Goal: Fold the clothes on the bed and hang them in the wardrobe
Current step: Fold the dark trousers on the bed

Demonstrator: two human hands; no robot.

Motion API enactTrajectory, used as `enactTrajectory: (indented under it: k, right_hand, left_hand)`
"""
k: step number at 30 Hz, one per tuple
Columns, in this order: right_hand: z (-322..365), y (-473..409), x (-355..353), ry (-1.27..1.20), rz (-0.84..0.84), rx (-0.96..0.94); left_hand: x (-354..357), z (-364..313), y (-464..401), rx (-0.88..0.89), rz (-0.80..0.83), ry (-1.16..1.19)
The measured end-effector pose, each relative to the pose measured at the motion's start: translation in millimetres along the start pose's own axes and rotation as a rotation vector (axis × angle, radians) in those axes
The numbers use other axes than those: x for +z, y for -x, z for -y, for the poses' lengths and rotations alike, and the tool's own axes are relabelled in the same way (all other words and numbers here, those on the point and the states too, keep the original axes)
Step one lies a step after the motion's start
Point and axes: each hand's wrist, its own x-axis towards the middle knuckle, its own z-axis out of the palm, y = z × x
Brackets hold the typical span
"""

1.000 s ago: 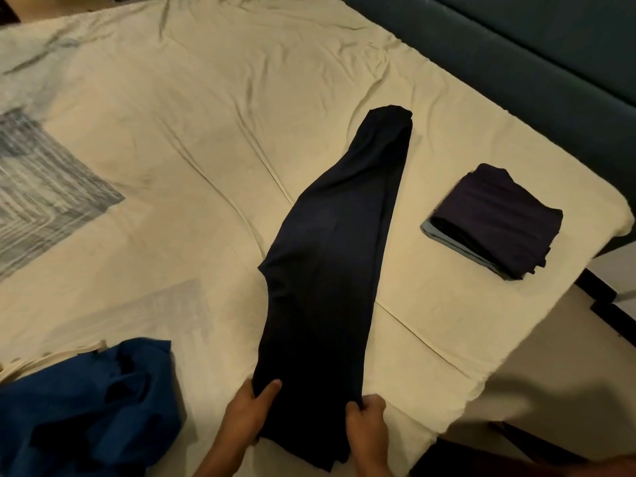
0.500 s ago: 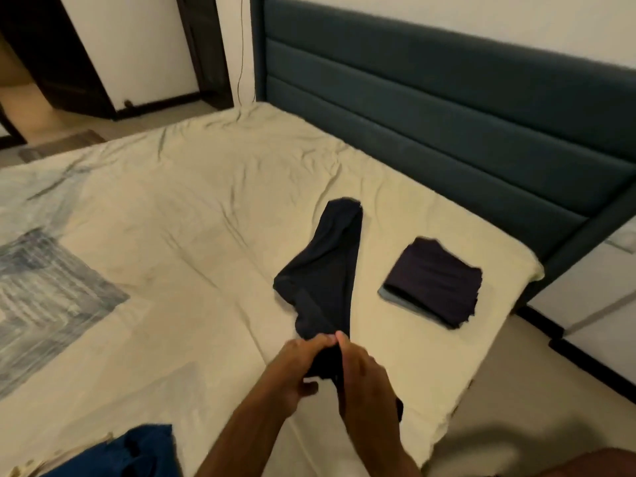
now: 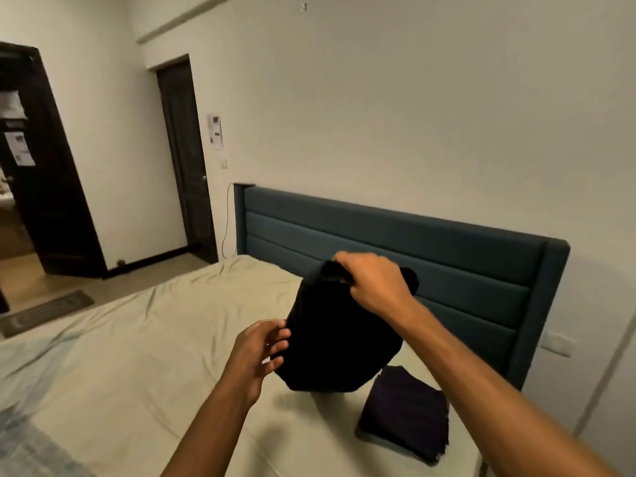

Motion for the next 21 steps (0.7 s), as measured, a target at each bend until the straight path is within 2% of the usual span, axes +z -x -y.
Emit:
enactTrajectory:
  k: [3,8,16,21]
  right_hand:
    - [-1.4,-26.6,-54.6,0.087,-0.091,-0.061]
    - [9.0,-67.3,-137.4,0.181,-0.271,-0.092]
    - [18.8,-108.8,-223.4,0.301,-0.486,-0.103]
    - [10.8,-115.6,-260.0,0.238,-0.504,-0.051]
  left_hand:
    - [-3.1,-2.4,-3.6,0.043,-0.175,0.025]
    - [7.0,-12.1,-3.5,0.071,-0.238,-0.001]
    - [25.4,-105.7,6.1,0.192,-0.066,-0.065]
    - [41.6,-139.1,27.0,0.212,0.044,0.053]
